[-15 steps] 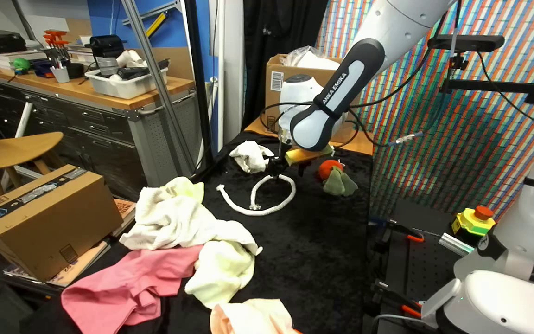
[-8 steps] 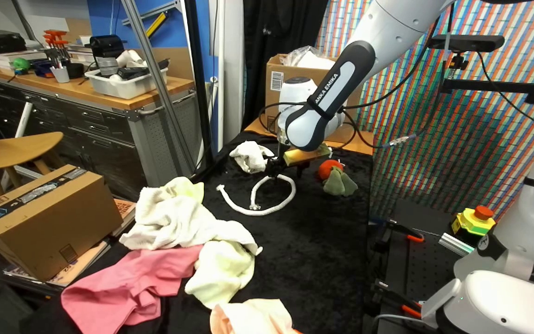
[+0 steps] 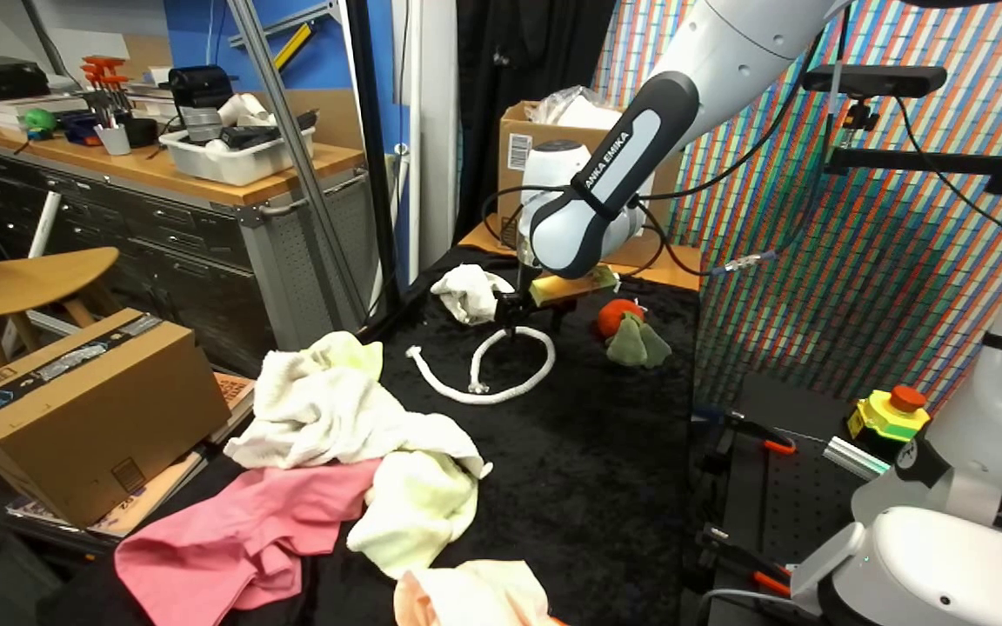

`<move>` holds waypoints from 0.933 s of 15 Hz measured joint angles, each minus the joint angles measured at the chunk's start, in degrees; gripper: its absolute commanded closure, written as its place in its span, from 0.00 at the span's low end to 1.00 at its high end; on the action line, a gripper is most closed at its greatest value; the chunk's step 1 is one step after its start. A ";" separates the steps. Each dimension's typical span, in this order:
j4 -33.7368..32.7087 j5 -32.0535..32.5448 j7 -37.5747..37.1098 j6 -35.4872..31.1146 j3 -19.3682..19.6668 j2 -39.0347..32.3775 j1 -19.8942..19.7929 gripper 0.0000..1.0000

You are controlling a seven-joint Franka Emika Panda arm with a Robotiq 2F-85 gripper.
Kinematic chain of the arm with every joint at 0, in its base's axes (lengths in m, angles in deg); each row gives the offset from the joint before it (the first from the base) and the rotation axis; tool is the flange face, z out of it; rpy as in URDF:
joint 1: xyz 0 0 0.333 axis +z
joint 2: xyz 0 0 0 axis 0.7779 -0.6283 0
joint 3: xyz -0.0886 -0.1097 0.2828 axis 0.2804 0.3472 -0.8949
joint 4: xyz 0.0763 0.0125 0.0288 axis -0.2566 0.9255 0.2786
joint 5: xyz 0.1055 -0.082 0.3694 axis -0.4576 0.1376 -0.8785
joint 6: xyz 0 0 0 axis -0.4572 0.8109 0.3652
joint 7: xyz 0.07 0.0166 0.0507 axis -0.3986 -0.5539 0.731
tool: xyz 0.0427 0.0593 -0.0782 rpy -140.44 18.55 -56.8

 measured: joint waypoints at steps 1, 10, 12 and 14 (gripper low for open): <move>-0.09 0.00 0.16 0.00 -0.08 0.00 0.02 0.00; -1.19 -0.27 1.09 0.00 -0.59 -1.38 0.14 0.00; -1.26 -0.89 1.37 0.00 -0.60 -1.62 0.09 0.00; -1.30 -2.01 1.87 0.00 -0.60 -1.81 -0.02 0.00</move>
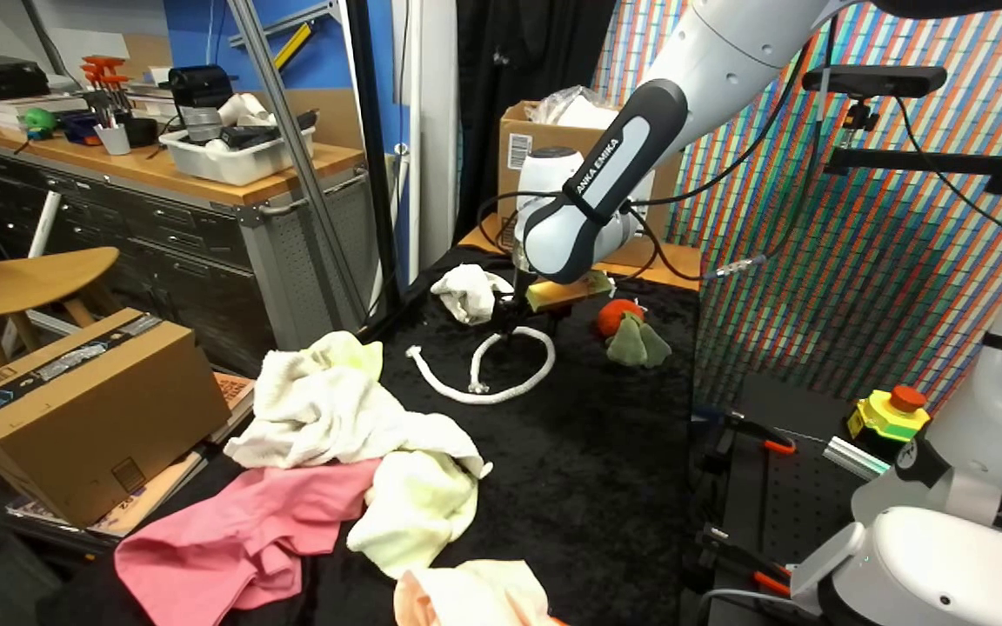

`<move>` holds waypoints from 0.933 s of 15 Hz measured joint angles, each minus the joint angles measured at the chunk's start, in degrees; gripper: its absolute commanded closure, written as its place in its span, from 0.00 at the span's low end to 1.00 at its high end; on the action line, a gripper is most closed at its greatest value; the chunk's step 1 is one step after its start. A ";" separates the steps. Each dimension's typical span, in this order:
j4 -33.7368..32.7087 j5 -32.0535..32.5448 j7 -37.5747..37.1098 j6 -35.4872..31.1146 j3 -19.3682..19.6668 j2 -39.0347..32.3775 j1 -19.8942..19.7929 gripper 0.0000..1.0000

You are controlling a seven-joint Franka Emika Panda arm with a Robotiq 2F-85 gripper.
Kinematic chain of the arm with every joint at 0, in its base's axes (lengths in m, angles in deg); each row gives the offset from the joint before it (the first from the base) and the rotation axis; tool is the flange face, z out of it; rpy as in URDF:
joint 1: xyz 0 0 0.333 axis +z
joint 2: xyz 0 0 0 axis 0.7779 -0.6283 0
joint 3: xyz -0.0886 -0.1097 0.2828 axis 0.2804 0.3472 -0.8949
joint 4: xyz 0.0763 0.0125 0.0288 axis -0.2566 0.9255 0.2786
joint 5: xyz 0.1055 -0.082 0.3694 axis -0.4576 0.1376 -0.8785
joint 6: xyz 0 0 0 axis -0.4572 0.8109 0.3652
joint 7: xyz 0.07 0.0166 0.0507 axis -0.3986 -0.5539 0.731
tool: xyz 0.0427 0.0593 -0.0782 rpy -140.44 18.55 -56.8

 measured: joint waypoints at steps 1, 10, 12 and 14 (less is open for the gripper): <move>-0.02 -0.58 0.29 0.00 0.00 -0.06 -0.07 0.00; -0.63 -3.17 1.45 0.00 0.00 -0.55 -0.85 0.00; -0.68 -3.17 1.45 0.00 0.00 -0.62 -0.88 0.00; -0.68 -3.17 1.45 0.00 0.00 -0.65 -0.88 0.00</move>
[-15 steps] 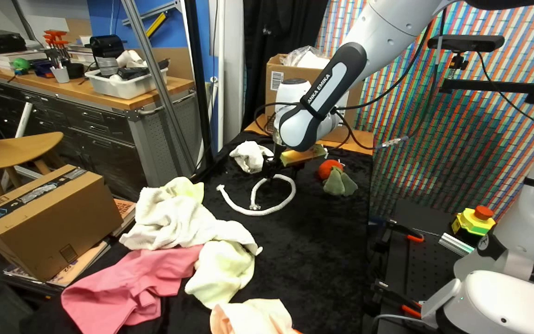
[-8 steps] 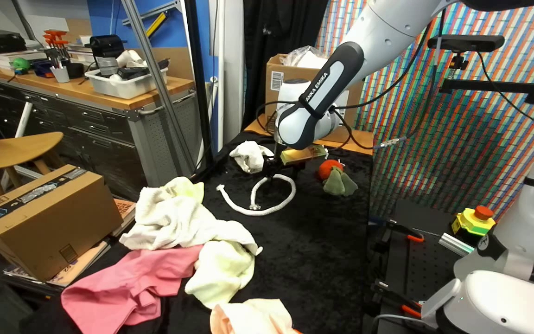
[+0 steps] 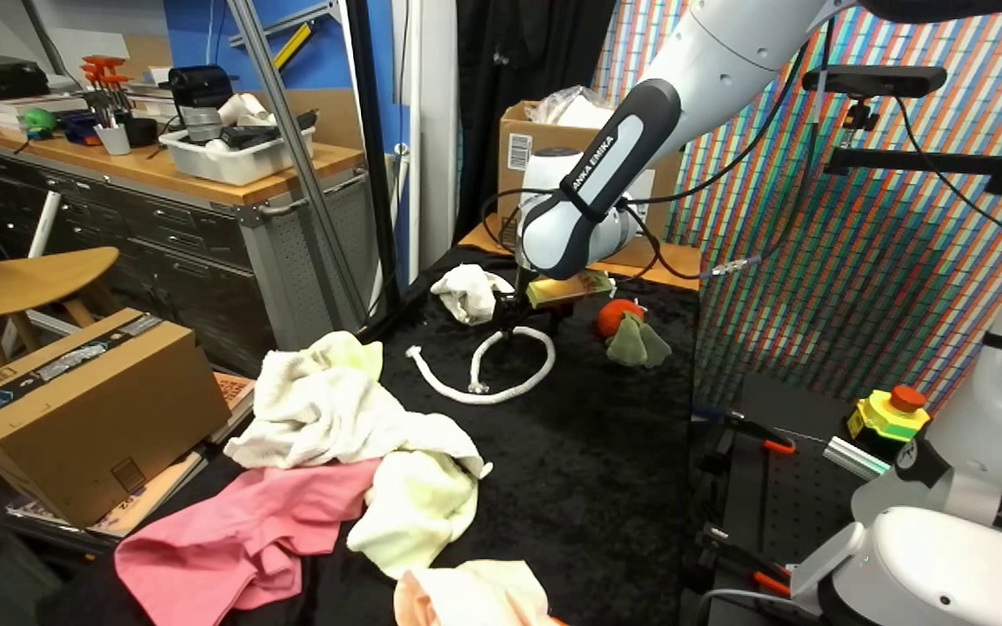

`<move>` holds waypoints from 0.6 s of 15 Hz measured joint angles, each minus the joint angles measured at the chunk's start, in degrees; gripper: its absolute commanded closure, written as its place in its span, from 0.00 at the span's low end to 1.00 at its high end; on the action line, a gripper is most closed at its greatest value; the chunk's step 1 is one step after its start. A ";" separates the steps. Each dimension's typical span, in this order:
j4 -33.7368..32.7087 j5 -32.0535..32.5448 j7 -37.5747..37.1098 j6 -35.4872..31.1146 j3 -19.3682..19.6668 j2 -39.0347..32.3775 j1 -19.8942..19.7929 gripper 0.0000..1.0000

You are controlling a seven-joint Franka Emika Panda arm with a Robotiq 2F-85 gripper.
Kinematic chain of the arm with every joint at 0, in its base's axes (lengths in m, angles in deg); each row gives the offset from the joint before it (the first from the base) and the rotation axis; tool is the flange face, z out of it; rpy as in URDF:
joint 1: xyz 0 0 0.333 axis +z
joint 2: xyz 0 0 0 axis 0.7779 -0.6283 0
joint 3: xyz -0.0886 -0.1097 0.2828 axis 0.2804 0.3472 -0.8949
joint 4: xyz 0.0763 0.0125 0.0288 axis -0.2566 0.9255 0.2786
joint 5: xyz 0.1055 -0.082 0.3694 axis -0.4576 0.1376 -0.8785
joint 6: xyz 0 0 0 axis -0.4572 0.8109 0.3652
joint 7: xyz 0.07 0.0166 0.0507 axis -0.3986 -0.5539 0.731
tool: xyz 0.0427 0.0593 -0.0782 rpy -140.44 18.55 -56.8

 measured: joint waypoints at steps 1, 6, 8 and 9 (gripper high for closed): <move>0.00 0.00 0.00 0.00 0.00 0.00 0.00 0.00; -0.16 -0.07 0.00 0.00 0.00 0.00 -0.09 0.24; -0.27 -0.11 0.02 0.00 0.00 0.00 -0.24 0.27; -0.33 -0.13 0.04 0.00 0.00 0.00 -0.34 0.36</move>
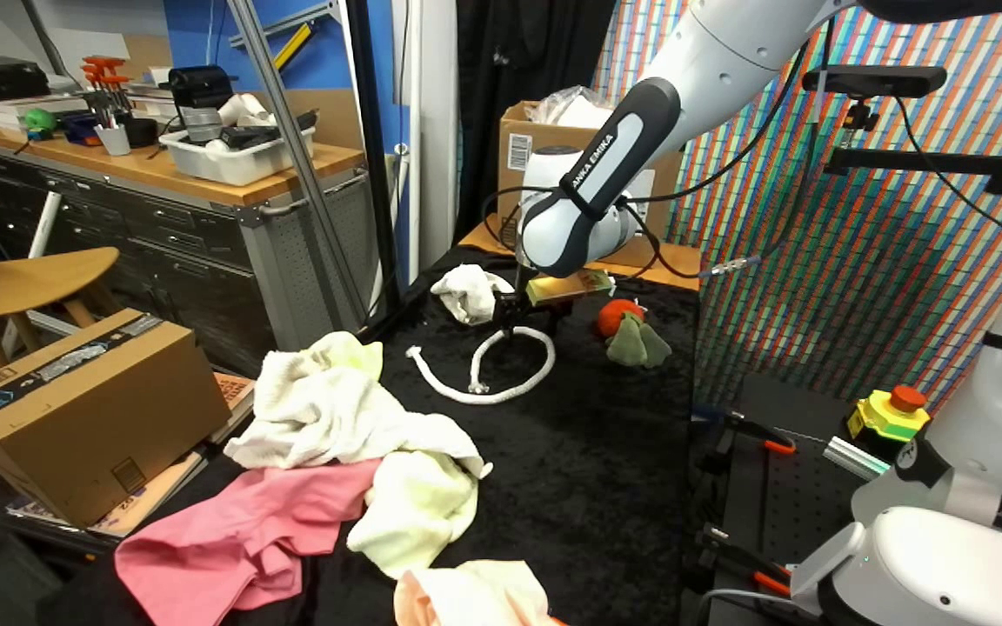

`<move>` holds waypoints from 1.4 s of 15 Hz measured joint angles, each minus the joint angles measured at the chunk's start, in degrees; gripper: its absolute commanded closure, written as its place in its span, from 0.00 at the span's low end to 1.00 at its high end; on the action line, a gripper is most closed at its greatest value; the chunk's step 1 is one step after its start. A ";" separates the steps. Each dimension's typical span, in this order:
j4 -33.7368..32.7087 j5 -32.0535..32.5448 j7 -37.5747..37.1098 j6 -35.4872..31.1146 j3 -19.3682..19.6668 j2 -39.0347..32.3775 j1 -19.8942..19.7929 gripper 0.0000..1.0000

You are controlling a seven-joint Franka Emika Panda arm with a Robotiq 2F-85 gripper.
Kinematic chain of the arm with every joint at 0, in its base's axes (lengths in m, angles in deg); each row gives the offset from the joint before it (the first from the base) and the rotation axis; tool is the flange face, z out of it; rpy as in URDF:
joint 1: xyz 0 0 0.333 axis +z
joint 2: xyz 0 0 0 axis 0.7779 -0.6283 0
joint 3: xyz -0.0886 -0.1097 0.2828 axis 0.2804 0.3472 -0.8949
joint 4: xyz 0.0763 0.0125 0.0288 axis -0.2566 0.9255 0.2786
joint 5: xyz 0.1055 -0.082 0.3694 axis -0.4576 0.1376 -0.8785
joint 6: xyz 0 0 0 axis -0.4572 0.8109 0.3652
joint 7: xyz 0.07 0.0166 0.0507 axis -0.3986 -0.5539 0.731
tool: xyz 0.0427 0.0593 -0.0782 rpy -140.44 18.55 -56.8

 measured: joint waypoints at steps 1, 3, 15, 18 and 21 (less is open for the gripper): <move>-0.07 -0.02 0.02 0.00 0.00 0.00 -0.09 0.45; -0.33 -0.07 0.05 0.00 0.00 0.02 -0.34 0.55; -1.13 -1.89 1.11 0.00 0.01 0.16 -1.01 0.73; -1.14 -1.42 1.37 -0.03 0.19 0.28 -0.62 0.71; -1.14 -0.28 1.67 -0.04 0.32 0.43 0.29 0.72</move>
